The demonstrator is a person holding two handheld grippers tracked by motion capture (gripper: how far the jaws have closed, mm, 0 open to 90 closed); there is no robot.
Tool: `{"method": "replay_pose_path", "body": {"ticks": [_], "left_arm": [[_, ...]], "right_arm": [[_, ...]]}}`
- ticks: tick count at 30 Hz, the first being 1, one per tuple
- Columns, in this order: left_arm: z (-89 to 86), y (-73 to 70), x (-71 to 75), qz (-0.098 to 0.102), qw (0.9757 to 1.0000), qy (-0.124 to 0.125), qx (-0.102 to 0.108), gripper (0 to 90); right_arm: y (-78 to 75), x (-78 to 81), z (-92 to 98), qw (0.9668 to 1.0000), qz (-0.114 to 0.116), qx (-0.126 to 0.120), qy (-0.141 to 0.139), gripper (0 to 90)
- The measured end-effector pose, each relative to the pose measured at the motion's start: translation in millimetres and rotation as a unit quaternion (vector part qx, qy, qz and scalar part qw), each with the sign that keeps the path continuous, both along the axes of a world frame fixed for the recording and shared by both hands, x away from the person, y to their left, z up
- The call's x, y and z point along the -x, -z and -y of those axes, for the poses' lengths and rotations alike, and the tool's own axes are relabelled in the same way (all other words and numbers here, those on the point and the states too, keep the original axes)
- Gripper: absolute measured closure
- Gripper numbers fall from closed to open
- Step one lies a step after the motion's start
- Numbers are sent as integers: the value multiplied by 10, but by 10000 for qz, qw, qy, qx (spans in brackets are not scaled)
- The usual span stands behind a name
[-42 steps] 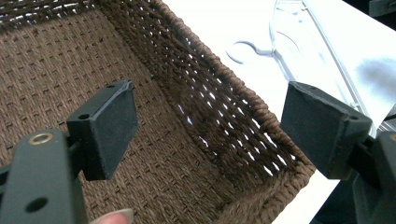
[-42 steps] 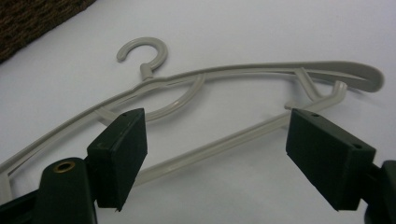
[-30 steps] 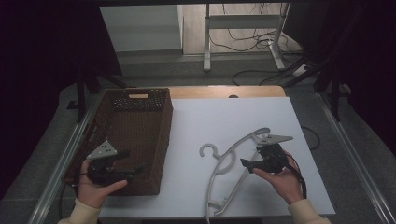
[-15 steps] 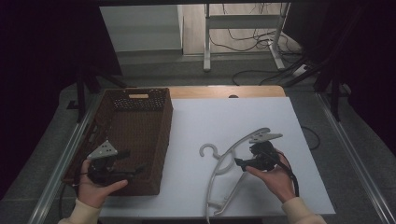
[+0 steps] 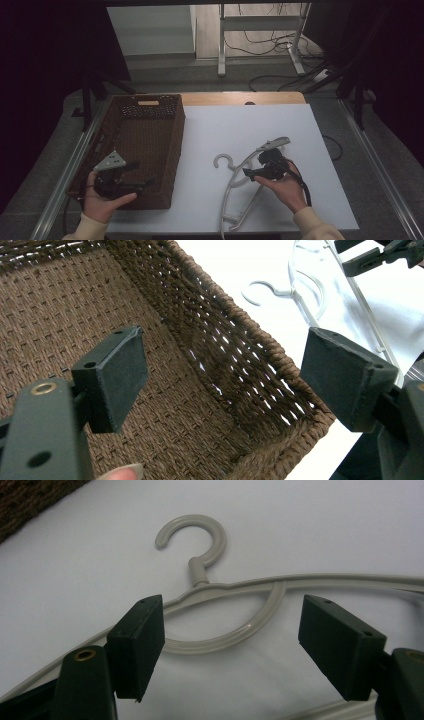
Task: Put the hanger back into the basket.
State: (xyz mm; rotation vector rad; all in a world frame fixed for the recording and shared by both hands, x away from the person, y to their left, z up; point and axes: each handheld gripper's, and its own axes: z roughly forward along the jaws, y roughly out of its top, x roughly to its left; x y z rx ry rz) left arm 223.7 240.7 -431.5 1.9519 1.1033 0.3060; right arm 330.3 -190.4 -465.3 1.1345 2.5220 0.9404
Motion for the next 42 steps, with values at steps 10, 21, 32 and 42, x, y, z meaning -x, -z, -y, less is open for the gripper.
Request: {"method": "replay_pose_path", "body": {"ticks": [10, 21, 32, 42], "left_arm": [[-4, 2, -2, 1, 10000, 0, -8, 188], [-7, 3, 0, 3, 10000, 23, -16, 189], [20, 9, -5, -11, 10000, 35, -36, 189], [-5, 13, -4, -6, 10000, 20, -27, 189]], "right_arm": [[82, -117, -103, 9996, -89, 230, 114, 282], [100, -58, -320, 9976, -265, 349, -529, 292], [195, -226, -244, 9952, -366, 851, 307, 356], [337, -356, -329, 9857, -549, 1336, 866, 542]]}}
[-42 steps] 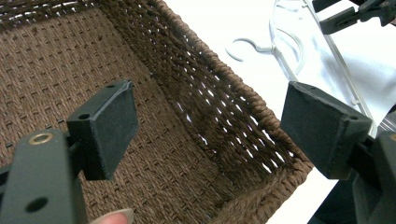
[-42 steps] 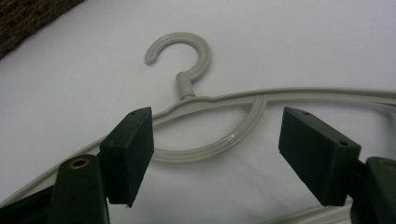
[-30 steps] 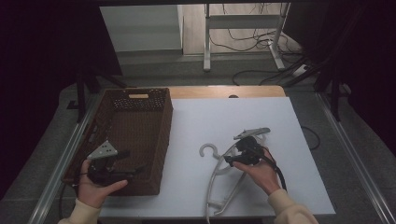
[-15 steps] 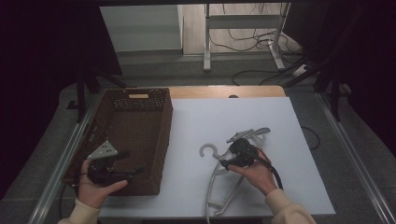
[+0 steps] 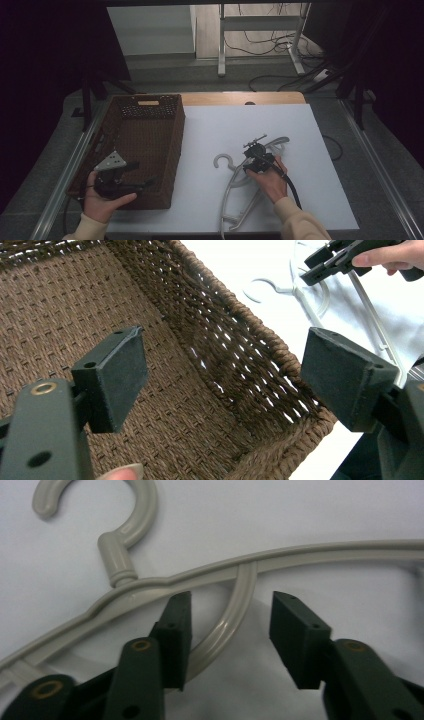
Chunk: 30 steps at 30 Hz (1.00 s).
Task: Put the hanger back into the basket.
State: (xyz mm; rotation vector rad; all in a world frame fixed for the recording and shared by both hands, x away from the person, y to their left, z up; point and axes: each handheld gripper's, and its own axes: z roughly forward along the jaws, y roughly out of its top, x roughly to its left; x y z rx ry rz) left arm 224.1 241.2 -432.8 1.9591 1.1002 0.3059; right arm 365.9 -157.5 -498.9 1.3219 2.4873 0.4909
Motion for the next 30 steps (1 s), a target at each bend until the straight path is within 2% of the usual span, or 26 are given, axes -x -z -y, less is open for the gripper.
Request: {"method": "replay_pose_path", "body": {"ticks": [4, 12, 18, 21, 23, 26, 30], "left_arm": [[7, -3, 3, -2, 10000, 2, -7, 188], [13, -8, 5, 19, 10000, 24, -41, 189], [11, -8, 10, 58, 10000, -27, -40, 191], [0, -7, 7, 70, 10000, -29, -43, 192], [-1, -8, 8, 74, 10000, -33, -40, 191], [1, -11, 11, 85, 10000, -21, -44, 191], [2, -15, 14, 94, 9999, -16, -47, 192]], "right_arm": [[16, -24, -32, 9998, -156, -55, 123, 633], [9, -59, -45, 9986, -295, -126, 410, 679], [5, -90, -12, 9976, -299, -265, 560, 719], [-3, -108, 16, 9970, -359, -365, 575, 781], [-4, -109, 20, 9975, -350, -303, 536, 807], [-7, -106, 19, 9980, -335, -267, 457, 809], [-28, -100, 25, 9979, -340, -403, 379, 811]]}}
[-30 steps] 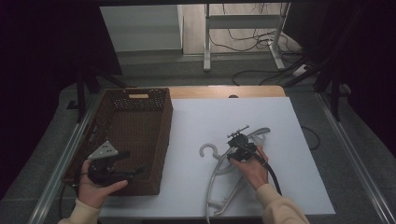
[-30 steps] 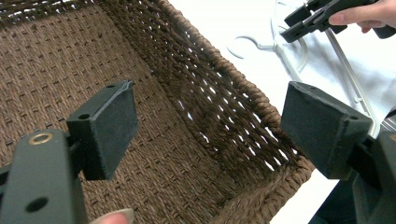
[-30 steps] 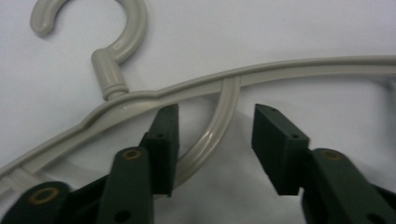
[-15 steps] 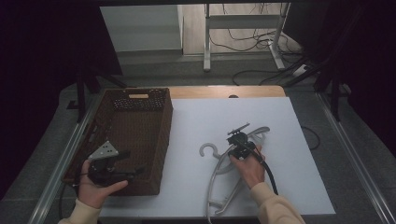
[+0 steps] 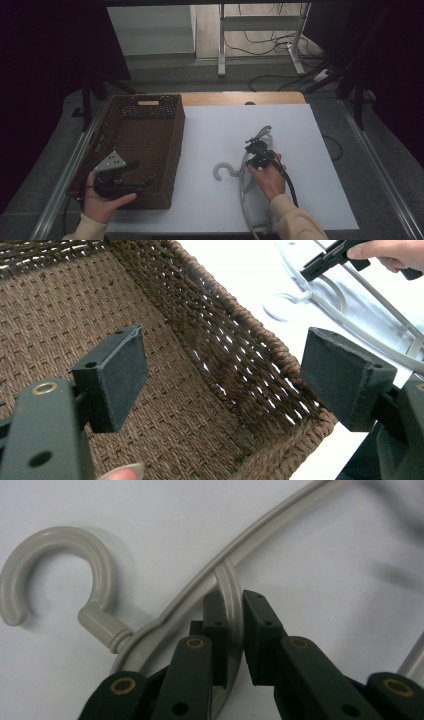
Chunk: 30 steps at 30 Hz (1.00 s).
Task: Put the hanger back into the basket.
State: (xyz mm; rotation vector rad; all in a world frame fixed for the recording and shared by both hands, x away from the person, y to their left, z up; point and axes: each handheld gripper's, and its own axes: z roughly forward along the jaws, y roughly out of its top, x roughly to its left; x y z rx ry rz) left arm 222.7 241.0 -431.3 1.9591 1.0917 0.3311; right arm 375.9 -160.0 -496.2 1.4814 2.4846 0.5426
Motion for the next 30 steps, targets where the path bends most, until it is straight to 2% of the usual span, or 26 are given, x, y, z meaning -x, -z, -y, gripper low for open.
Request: {"method": "replay_pose_path", "body": {"ticks": [2, 5, 8, 15, 20, 24, 27, 30], "left_arm": [[-4, -2, 2, 11, 10000, -7, 11, 191], [-11, -5, 3, 15, 10000, -10, 23, 193], [-10, -5, 3, 15, 10000, -9, 25, 193], [1, -2, 1, 8, 10000, -1, 22, 193], [4, 4, -4, -20, 10000, 5, 9, 194], [14, 6, -5, -20, 10000, 6, -8, 195], [21, -1, -4, -4, 10000, 19, 1, 196], [25, -2, -3, -1, 10000, 28, 6, 196]], "right_arm": [[-30, -2, 24, 9999, 12, -162, -1, 812], [-96, -15, 96, 9981, 24, -623, -14, 814], [-176, -24, 181, 9937, 36, -1119, 52, 815], [-291, -40, 358, 9831, -101, -1826, 112, 820], [-343, -59, 464, 9712, -101, -2381, 77, 823], [-385, -58, 506, 9649, -87, -2624, 21, 824], [-428, -49, 530, 9588, -13, -2842, 0, 826], [-469, -41, 557, 9489, 56, -3154, -109, 827]]}}
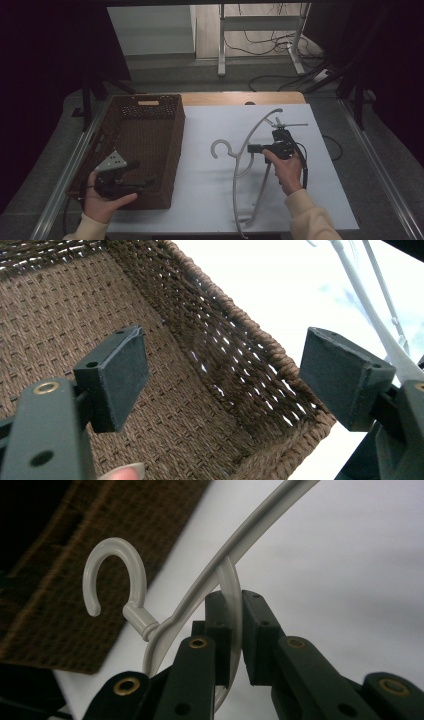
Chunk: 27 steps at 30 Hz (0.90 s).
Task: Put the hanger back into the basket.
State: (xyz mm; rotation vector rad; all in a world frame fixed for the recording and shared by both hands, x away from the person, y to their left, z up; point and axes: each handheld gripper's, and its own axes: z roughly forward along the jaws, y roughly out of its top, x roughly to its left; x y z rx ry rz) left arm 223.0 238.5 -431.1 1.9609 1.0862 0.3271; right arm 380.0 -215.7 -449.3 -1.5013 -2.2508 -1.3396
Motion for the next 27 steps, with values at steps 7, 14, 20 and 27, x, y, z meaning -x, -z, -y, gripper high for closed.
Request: {"method": "replay_pose_path", "body": {"ticks": [7, 14, 20, 27], "left_arm": [[5, 8, -3, -25, 10000, 3, -7, 197], [39, 10, -3, -36, 10000, 44, -14, 196], [78, 19, -10, -45, 9999, 88, -31, 197], [154, 25, -21, -67, 9998, 181, -42, 197]], "right_arm": [[-72, 12, 38, 9979, 233, -504, -326, 829], [-175, 41, 35, 9933, 499, -868, -581, 832], [-192, 40, 60, 9889, 602, -1209, -623, 836], [-206, 47, 59, 9868, 658, -1330, -648, 841]]}}
